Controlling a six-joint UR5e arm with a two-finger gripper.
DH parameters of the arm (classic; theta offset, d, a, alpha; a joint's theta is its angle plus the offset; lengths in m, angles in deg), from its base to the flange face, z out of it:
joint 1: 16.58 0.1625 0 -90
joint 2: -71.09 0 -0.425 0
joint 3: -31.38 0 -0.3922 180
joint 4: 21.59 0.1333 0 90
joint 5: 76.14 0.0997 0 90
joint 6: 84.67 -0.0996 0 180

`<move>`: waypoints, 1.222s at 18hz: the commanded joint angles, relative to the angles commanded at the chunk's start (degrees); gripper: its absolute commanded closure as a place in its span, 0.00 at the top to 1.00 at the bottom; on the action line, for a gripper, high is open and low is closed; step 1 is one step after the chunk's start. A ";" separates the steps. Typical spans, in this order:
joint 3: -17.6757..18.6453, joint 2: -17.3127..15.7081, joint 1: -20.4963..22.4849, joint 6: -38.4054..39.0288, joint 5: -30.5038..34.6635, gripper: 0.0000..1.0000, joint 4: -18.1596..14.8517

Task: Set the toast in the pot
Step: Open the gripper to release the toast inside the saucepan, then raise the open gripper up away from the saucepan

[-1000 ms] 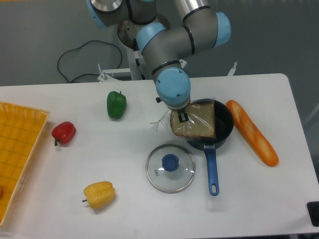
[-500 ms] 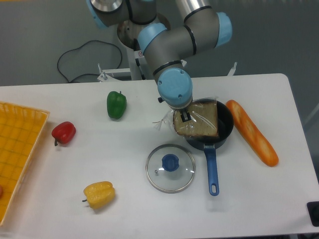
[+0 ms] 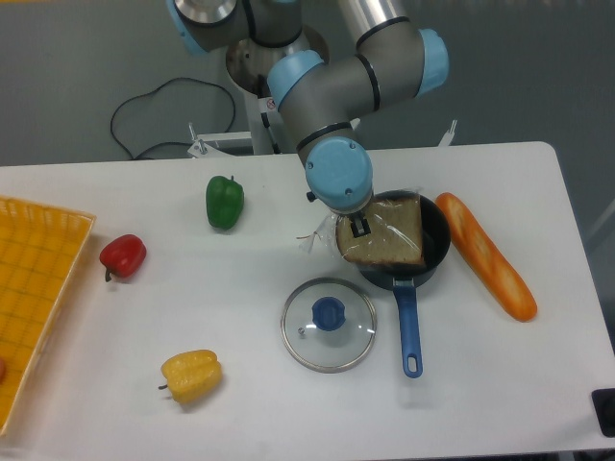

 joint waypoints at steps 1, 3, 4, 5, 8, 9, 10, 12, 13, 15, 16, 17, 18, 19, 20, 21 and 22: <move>0.00 0.09 0.00 0.00 0.00 0.12 0.00; 0.09 0.09 0.00 0.00 0.00 0.22 -0.09; 0.09 0.09 0.00 0.00 0.09 0.25 0.00; 0.09 0.26 -0.09 0.00 0.00 0.26 -0.09; 0.26 0.35 -0.26 0.00 0.79 0.44 0.00; 0.26 0.26 -0.35 -0.09 1.40 0.47 -0.09; 0.26 0.26 -0.35 -0.09 1.75 0.52 -0.09; 0.26 0.26 -0.44 -0.09 1.76 0.56 -0.09; 0.00 0.26 -0.44 -0.09 1.76 0.56 -0.09; -0.61 0.26 -0.35 -0.09 1.67 0.57 -0.17; -1.05 0.26 -0.44 -0.09 1.50 0.61 -0.09; -1.75 0.18 -0.44 -0.09 1.41 0.66 -0.17; -2.80 0.26 -0.44 -0.09 1.06 0.84 -0.26; -3.68 0.26 -0.35 0.00 0.01 1.00 -0.26; -4.47 0.09 -0.26 0.09 -1.65 1.00 -0.26; -5.18 -0.09 -0.09 0.09 -3.58 1.00 -0.26; -5.62 -0.35 0.00 0.44 -5.34 1.00 0.08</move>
